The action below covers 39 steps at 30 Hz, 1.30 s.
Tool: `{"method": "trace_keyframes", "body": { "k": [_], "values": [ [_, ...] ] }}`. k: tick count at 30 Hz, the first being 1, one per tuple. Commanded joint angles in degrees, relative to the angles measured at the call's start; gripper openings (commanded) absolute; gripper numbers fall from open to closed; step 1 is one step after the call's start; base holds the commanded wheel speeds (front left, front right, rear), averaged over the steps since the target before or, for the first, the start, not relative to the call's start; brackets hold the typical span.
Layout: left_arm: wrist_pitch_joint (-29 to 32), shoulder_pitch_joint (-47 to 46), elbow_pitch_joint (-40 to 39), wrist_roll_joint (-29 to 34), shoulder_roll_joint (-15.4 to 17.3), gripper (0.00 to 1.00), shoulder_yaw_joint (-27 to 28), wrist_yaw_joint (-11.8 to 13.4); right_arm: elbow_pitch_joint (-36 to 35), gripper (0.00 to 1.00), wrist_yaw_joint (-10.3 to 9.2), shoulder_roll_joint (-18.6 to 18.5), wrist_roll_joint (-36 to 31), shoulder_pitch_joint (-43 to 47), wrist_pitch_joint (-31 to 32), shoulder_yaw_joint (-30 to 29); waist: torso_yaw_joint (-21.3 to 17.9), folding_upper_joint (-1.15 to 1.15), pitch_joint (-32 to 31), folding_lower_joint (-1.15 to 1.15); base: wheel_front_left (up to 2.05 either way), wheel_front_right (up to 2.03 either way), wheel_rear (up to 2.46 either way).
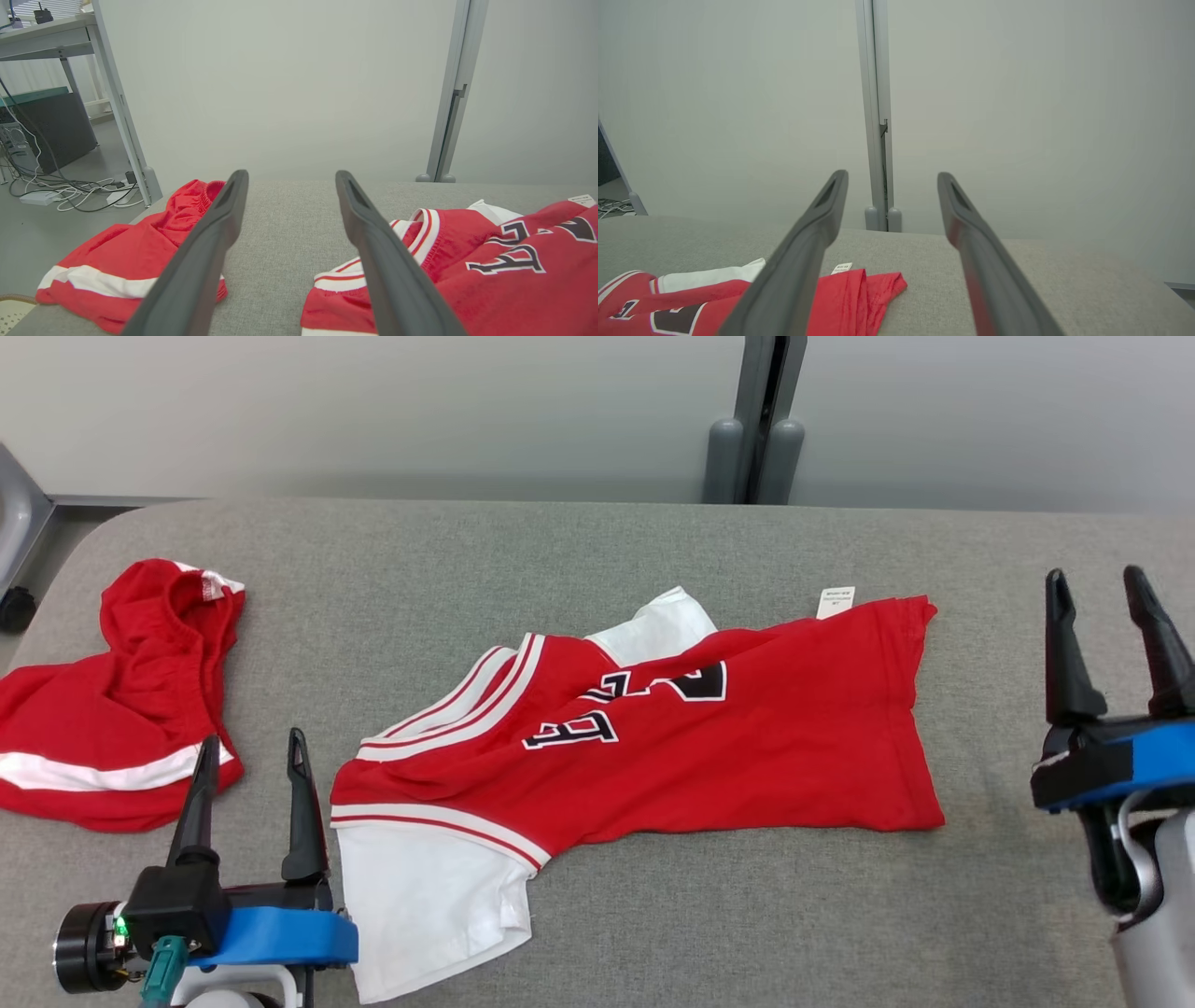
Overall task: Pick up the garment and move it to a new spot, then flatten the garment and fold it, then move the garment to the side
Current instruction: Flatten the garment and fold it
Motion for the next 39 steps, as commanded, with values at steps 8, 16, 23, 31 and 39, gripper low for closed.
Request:
{"method": "trace_keyframes", "body": {
  "k": [8, 16, 23, 31, 39],
  "values": [
    [-0.27, 1.89, -0.85, 0.93, 0.12, 1.0, 0.39, -0.45, -8.54, 1.0, 0.01, 5.06, -4.97, 11.16, -0.18, -0.16, -0.25, -0.01, -1.9, 0.0, 0.0, 0.0, 0.0],
    [-0.27, 3.59, -1.43, 1.87, 0.38, 1.0, -0.12, -0.08, -9.94, 1.0, 0.01, 9.8, -7.26, 19.59, 0.23, -1.45, 0.32, -0.01, -3.59, 0.0, 0.0, 0.0, 0.0],
    [-0.27, 4.3, -0.39, 1.99, 0.97, 1.0, -0.69, -0.19, -11.46, 1.0, 0.01, 11.94, -9.08, 23.39, 2.33, -2.54, 0.44, -0.01, -4.49, 0.0, 0.0, 0.0, 0.0],
    [-0.27, 4.13, 0.81, 1.77, 1.4, 1.0, -0.98, -0.09, -12.05, 1.0, 0.01, 12.84, -10.02, 24.18, 3.74, -3.34, 0.61, -0.01, -4.52, 0.0, 0.0, 0.0, 0.0],
    [-0.27, 4.43, 1.48, 2.28, 1.48, 1.0, -1.67, 0.61, -11.68, 1.0, 0.01, 13.17, -10.55, 24.41, 5.01, -4.09, 0.87, -0.01, -4.64, 0.0, 0.0, 0.0, 0.0]
  ]
}}
